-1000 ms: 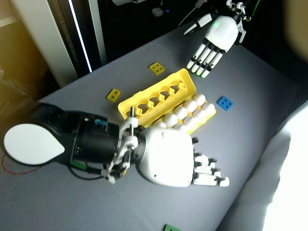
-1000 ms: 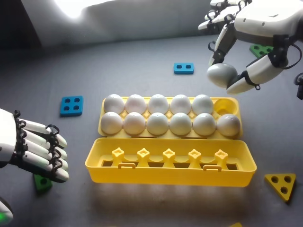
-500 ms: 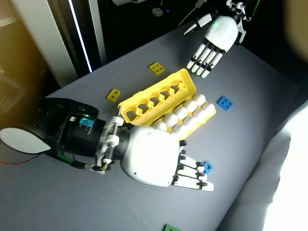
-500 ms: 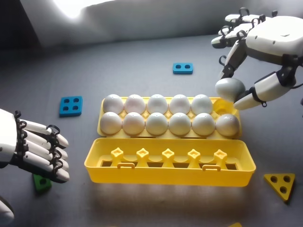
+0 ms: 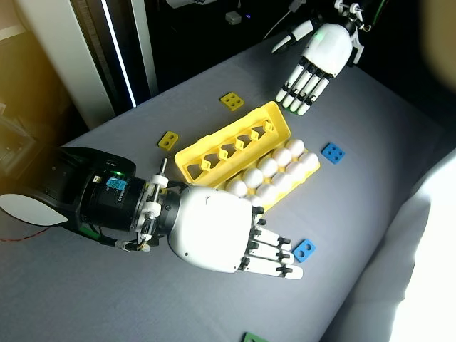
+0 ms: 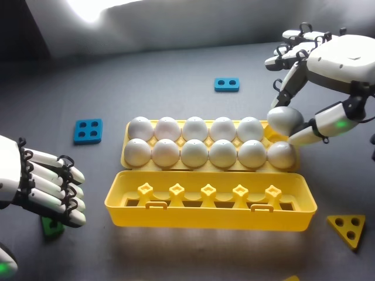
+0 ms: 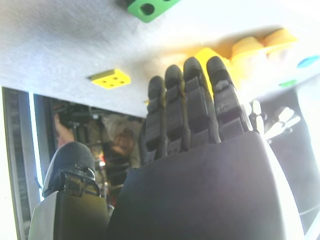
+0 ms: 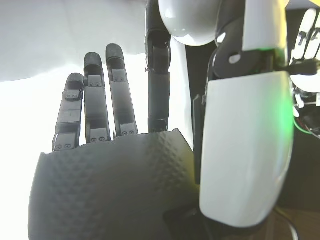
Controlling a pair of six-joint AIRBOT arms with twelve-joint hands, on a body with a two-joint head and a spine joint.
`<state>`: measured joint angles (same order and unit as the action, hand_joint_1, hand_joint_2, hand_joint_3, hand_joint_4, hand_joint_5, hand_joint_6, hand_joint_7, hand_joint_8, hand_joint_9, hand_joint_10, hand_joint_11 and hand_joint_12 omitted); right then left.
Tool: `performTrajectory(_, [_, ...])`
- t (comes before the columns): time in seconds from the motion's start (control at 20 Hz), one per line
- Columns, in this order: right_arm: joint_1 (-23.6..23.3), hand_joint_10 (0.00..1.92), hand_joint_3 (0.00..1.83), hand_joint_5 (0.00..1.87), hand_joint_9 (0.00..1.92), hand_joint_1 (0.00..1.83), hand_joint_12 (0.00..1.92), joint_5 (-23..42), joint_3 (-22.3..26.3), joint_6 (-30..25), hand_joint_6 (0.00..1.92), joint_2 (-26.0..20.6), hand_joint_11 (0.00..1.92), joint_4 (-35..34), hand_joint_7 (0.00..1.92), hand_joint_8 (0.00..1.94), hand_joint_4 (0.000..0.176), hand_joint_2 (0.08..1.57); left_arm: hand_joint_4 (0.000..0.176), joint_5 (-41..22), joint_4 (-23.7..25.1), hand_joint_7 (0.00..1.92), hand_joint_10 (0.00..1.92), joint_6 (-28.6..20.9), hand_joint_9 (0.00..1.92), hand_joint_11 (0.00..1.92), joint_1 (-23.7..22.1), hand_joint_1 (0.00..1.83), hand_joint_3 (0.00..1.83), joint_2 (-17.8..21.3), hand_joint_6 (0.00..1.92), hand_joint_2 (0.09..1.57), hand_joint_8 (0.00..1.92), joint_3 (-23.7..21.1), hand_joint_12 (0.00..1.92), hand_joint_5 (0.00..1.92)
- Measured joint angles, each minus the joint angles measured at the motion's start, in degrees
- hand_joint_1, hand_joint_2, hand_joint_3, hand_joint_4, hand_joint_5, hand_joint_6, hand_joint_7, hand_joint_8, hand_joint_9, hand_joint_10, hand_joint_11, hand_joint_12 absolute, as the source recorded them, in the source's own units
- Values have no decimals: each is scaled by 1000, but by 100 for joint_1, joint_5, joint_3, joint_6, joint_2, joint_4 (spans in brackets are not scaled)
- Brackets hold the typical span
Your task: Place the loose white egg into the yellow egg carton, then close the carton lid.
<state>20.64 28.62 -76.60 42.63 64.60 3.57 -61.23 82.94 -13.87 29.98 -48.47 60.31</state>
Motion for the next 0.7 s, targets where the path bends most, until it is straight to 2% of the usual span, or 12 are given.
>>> performTrajectory(0.5, [42, 7, 0, 1349, 250, 1109, 0, 87, -151, 15, 330, 175, 0, -284, 364, 2, 176, 973, 0, -2, 0, 304, 1, -17, 246, 0, -35, 0, 0, 0, 3, 1169, 2, -15, 390, 295])
performTrajectory(0.7, [98, 3, 0, 1344, 240, 1107, 0, 61, -151, 13, 336, 201, 0, -638, 351, 0, 176, 975, 0, 0, 2, 287, 0, -17, 233, 0, -44, 0, 0, 0, 0, 1168, 0, -15, 385, 289])
